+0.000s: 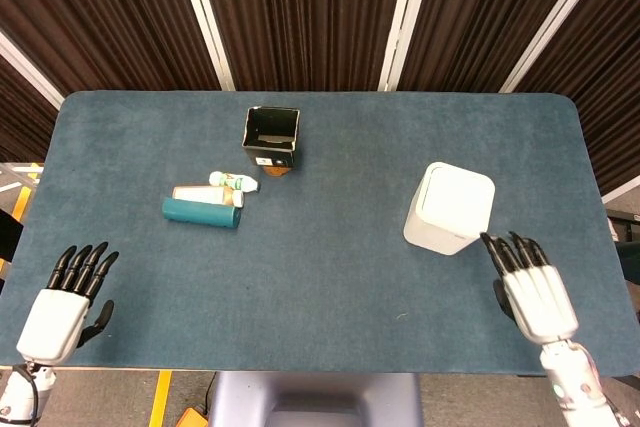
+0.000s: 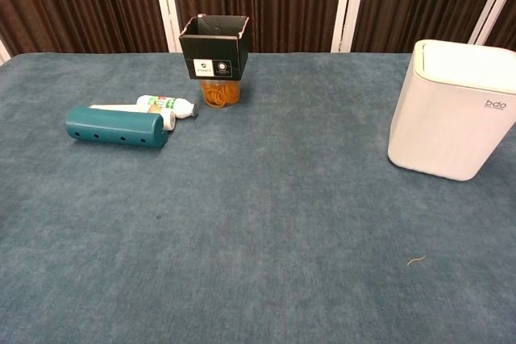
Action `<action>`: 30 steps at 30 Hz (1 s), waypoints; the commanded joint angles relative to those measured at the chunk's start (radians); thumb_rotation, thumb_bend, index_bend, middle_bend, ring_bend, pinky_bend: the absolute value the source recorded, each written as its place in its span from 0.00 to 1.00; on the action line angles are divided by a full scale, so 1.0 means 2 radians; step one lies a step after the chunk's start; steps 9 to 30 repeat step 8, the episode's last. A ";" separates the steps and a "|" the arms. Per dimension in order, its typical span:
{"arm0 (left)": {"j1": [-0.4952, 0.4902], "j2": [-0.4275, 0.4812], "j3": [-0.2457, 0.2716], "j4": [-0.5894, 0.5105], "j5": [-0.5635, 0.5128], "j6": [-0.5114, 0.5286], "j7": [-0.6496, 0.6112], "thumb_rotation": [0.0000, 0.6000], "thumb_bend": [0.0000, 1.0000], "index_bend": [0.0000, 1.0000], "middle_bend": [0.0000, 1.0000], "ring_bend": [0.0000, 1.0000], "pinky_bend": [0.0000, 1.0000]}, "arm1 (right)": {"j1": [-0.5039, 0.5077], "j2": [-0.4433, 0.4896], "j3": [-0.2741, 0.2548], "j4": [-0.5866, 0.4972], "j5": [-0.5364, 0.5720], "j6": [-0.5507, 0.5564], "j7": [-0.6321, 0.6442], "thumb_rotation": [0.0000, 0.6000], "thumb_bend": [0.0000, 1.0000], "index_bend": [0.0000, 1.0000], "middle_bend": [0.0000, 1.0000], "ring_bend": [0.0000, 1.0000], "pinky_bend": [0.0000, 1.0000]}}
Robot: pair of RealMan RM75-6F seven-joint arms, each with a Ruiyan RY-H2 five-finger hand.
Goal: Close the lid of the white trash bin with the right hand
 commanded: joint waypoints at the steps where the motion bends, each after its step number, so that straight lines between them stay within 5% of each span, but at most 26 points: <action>1: 0.000 -0.001 0.000 0.006 0.005 0.005 -0.007 1.00 0.46 0.00 0.00 0.00 0.00 | -0.048 -0.028 -0.034 0.075 -0.051 0.035 0.071 1.00 0.49 0.00 0.00 0.00 0.00; 8: 0.000 -0.001 0.001 0.007 0.005 0.000 -0.006 1.00 0.46 0.00 0.00 0.00 0.00 | -0.065 -0.040 -0.012 0.087 -0.043 0.029 0.046 1.00 0.46 0.00 0.00 0.00 0.00; 30: 0.000 -0.001 0.001 0.007 0.005 0.000 -0.006 1.00 0.46 0.00 0.00 0.00 0.00 | -0.065 -0.040 -0.012 0.087 -0.043 0.029 0.046 1.00 0.46 0.00 0.00 0.00 0.00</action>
